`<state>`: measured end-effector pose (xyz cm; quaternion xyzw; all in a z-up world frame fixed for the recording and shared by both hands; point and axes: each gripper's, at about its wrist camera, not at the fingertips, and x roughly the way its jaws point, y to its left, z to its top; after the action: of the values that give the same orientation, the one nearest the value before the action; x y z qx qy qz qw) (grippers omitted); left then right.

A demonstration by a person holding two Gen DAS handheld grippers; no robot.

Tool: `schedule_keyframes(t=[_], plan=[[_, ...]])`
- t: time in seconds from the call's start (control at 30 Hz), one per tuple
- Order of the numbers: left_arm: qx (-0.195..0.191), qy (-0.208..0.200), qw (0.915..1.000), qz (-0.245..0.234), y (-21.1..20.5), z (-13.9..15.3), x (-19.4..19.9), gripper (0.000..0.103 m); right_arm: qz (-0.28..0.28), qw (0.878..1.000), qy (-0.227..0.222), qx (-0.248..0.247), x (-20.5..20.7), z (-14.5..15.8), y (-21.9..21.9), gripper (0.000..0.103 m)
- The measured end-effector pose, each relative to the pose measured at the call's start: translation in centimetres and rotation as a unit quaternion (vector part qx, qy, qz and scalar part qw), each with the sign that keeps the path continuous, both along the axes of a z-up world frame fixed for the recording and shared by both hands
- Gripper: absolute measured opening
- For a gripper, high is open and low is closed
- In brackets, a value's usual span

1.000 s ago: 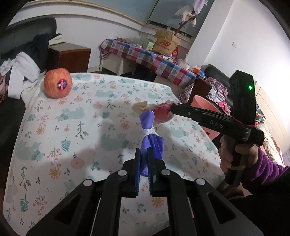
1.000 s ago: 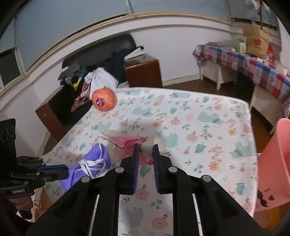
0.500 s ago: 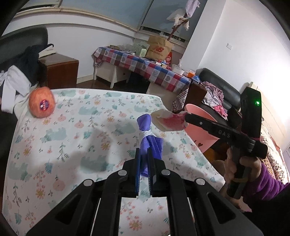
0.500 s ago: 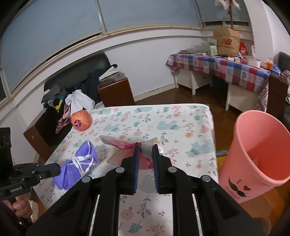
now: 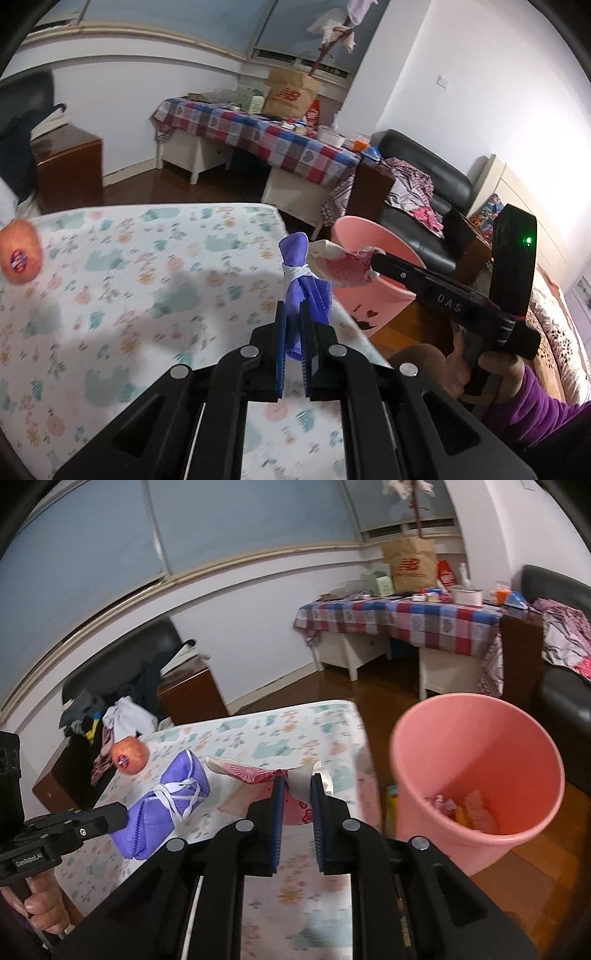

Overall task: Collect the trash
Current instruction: 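Carry the purple bundle and pink wrapper with both grippers over the pink bucket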

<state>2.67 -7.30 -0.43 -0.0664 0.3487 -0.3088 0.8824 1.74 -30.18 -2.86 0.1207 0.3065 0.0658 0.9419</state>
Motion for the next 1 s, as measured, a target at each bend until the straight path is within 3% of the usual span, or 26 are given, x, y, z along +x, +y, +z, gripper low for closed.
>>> schedule_keyframes(t=[0.47, 1.0], plan=[[0.013, -0.016, 0.9977, -0.064, -9.6, 1.5, 2.8, 0.006, -0.1, 0.995, -0.011, 0.022, -1.5, -0.8, -8.5, 0.015], [0.049, -0.007, 0.9934, -0.103, -19.5, -0.3, 5.6, 0.006, -0.164, 0.986, -0.002, 0.005, -1.7, -3.2, -14.7, 0.015]])
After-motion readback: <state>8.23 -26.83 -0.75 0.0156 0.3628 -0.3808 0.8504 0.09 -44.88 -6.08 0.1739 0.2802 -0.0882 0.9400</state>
